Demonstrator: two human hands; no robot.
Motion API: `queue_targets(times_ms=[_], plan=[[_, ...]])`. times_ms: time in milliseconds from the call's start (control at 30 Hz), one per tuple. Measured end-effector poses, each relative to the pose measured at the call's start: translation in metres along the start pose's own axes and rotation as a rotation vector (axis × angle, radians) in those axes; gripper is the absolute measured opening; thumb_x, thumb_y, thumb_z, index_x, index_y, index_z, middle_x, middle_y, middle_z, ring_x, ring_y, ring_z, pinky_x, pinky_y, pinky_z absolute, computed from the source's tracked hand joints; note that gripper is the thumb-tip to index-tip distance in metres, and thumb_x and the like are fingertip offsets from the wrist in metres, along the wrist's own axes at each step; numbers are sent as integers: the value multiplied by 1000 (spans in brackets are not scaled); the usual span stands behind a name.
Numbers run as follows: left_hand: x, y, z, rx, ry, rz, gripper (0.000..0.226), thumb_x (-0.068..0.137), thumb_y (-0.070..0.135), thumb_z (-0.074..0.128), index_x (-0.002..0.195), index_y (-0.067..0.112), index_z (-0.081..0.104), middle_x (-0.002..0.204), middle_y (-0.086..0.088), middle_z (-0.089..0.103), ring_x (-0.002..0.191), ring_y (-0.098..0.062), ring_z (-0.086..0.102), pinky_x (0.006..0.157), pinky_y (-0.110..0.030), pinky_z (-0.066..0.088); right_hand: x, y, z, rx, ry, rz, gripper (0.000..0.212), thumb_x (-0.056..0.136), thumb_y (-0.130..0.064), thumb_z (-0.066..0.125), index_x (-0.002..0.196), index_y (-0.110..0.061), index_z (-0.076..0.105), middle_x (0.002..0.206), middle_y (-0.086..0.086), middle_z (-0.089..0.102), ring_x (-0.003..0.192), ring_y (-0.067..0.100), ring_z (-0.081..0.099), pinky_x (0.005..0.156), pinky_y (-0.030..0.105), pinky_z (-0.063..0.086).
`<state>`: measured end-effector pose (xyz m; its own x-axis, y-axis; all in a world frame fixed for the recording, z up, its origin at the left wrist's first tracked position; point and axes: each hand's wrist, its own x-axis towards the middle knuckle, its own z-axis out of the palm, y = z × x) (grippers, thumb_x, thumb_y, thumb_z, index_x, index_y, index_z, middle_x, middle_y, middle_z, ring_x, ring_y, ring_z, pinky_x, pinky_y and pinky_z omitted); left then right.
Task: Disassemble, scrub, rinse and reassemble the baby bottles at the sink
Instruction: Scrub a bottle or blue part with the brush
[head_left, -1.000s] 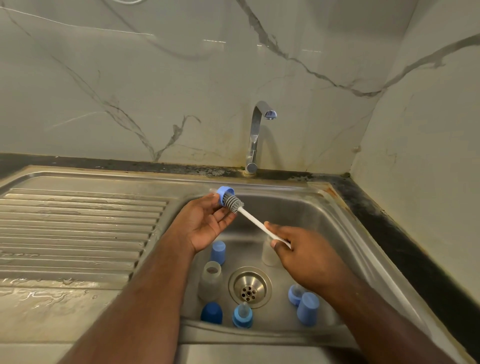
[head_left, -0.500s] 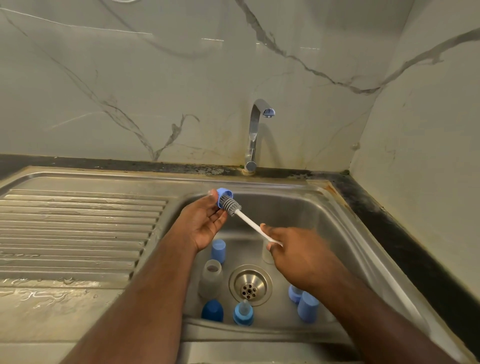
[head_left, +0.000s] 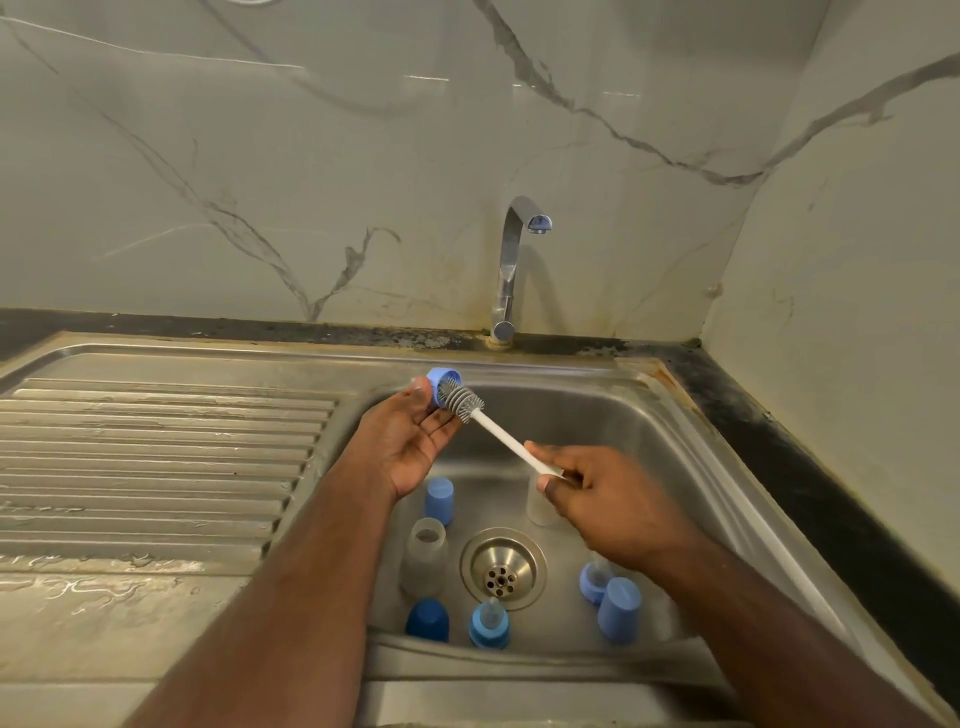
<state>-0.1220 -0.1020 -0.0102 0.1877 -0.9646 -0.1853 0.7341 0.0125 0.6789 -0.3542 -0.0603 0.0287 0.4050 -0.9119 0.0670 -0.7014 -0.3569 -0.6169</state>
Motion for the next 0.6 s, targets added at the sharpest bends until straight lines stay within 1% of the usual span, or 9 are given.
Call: queue_targets(times_ms=[67, 100, 200, 267, 333, 400, 500, 533, 600], plan=[[-1, -1, 2, 20, -4, -3, 28, 105, 17, 52, 122, -4, 60, 109, -23, 74, 97, -31, 75, 87, -42, 61, 1, 0, 0, -113, 47, -1, 44, 103, -32, 49, 146, -40, 48, 120, -15, 68, 93, 2, 64, 80, 15, 45], [-1, -2, 2, 24, -4, -5, 28, 104, 17, 53, 122, -4, 60, 108, -23, 74, 96, -31, 75, 85, -41, 62, 1, -1, 1, -171, 39, -1, 44, 103, -33, 48, 147, -40, 46, 125, -12, 67, 95, 4, 62, 81, 16, 43], [-1, 0, 1, -3, 2, -2, 29, 104, 17, 52, 122, -5, 58, 105, -24, 74, 93, -31, 76, 80, -42, 63, 0, -3, 7, -129, -36, -18, 43, 102, -32, 51, 144, -42, 48, 102, -16, 69, 70, -2, 56, 64, 11, 38], [-2, 2, 0, -33, -2, 0, 27, 106, 17, 50, 120, -5, 57, 103, -24, 74, 93, -31, 76, 80, -42, 63, -1, 1, 4, 138, -78, 20, 41, 101, -27, 55, 140, -41, 55, 81, -14, 64, 53, 0, 51, 55, 14, 39], [-4, 3, 2, -28, -20, -3, 28, 106, 17, 49, 121, -5, 57, 103, -25, 74, 93, -33, 76, 83, -43, 63, -2, 4, 1, 294, -64, 81, 40, 101, -23, 56, 137, -39, 57, 75, -4, 63, 49, 4, 48, 48, 21, 42], [-6, 3, 5, -31, -37, -15, 29, 106, 16, 49, 124, -5, 56, 108, -26, 73, 97, -34, 75, 86, -44, 62, 0, 5, 1, 106, -5, 49, 39, 102, -29, 53, 139, -42, 53, 82, -9, 66, 55, 4, 53, 56, 21, 47], [-8, 4, 5, -28, -62, -74, 32, 105, 15, 49, 129, -5, 54, 117, -28, 70, 106, -37, 72, 93, -47, 59, 1, 2, 3, -133, 57, -11, 43, 103, -33, 48, 146, -41, 46, 114, -11, 68, 74, 0, 54, 76, 18, 43], [-9, 4, 5, -5, -55, -99, 32, 104, 15, 48, 129, -4, 55, 119, -26, 70, 108, -37, 71, 96, -48, 57, 0, 2, 3, -179, 61, -28, 44, 104, -33, 47, 147, -41, 44, 116, -9, 66, 81, 2, 54, 80, 19, 43], [-9, 4, 3, 66, -13, -138, 34, 100, 20, 49, 126, 2, 60, 118, -20, 72, 107, -34, 71, 92, -45, 56, -1, 3, 2, -287, 60, -48, 46, 104, -35, 44, 149, -44, 39, 109, -8, 60, 92, 7, 56, 85, 27, 48]])
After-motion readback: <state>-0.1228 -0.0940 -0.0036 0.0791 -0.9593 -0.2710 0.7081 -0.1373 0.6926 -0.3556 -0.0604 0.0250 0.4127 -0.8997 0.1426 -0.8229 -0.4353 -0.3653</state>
